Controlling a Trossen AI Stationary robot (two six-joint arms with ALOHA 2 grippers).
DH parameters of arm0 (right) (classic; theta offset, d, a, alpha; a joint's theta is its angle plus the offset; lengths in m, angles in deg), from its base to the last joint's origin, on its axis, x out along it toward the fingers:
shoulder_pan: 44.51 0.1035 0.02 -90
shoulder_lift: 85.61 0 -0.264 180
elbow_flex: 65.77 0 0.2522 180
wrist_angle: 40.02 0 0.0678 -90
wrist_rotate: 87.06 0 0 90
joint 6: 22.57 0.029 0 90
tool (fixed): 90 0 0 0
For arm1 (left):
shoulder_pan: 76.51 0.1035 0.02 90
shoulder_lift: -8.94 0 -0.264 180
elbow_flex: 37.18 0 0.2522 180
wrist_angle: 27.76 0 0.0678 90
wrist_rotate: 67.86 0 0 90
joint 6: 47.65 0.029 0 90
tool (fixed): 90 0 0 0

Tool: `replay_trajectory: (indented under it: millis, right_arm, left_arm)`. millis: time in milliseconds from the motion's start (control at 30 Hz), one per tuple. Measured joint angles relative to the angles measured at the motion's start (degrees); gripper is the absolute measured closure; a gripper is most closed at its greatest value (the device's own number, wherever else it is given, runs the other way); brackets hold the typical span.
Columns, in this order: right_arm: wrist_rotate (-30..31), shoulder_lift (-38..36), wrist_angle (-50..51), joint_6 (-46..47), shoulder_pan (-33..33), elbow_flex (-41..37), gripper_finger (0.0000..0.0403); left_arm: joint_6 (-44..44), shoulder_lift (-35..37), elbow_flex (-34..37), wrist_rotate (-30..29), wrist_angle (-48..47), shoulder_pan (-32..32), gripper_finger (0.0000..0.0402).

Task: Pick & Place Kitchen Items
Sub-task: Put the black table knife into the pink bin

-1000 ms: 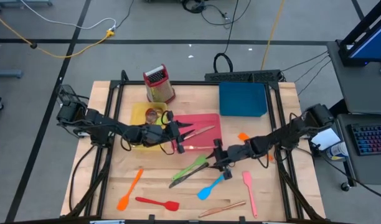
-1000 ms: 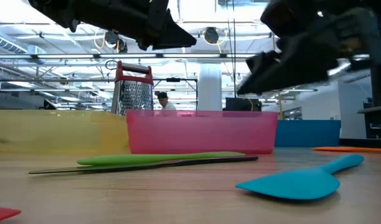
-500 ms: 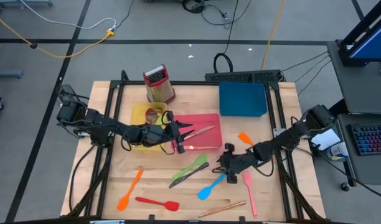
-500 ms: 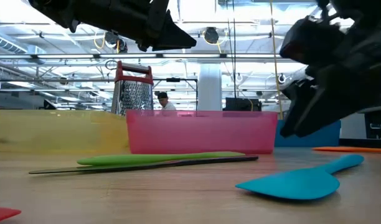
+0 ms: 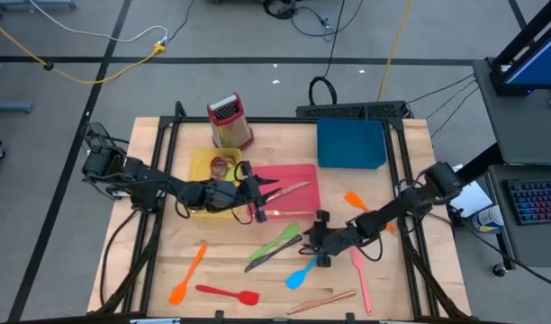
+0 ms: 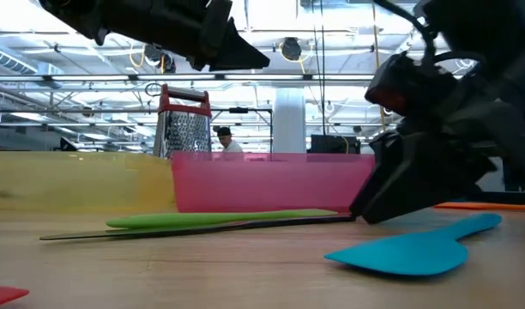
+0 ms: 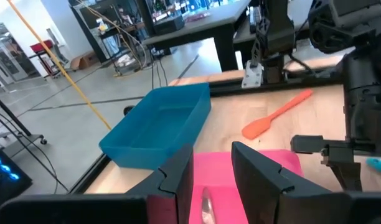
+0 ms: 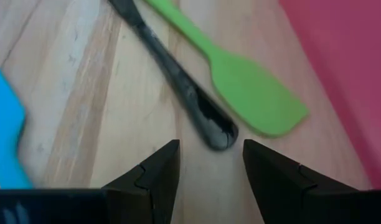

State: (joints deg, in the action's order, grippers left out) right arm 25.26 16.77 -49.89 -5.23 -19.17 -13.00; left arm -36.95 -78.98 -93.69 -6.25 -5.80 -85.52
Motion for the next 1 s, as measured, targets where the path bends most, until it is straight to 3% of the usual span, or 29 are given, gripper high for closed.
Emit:
replay_trajectory:
  millis: [200,467,733,867,1000]
  right_arm:
    - [-1.6,1.6,-4.6,-5.2,-1.6,0.0,0.0232]
    - [-13.4,1.6,-4.5,-6.7,-4.6,0.0,0.0236]
    - [-14.4,1.7,-4.4,-13.9,-3.7,0.0,0.0300]
    - [-16.5,1.7,-4.1,-13.8,-2.7,0.0,0.0339]
    - [-18.1,1.7,-2.9,-9.6,-1.0,0.0,0.0351]
  left_arm:
    - [-0.7,0.0,0.0,0.0,-2.6,0.0,0.0286]
    - [-0.9,0.0,0.0,0.0,-4.7,-0.1,0.0286]
    - [-1.8,0.0,0.0,0.0,-4.8,-0.1,0.0286]
    - [-2.3,0.0,0.0,0.0,-4.8,-0.1,0.0286]
    - [-3.1,0.0,0.0,0.0,-4.8,-0.1,0.0286]
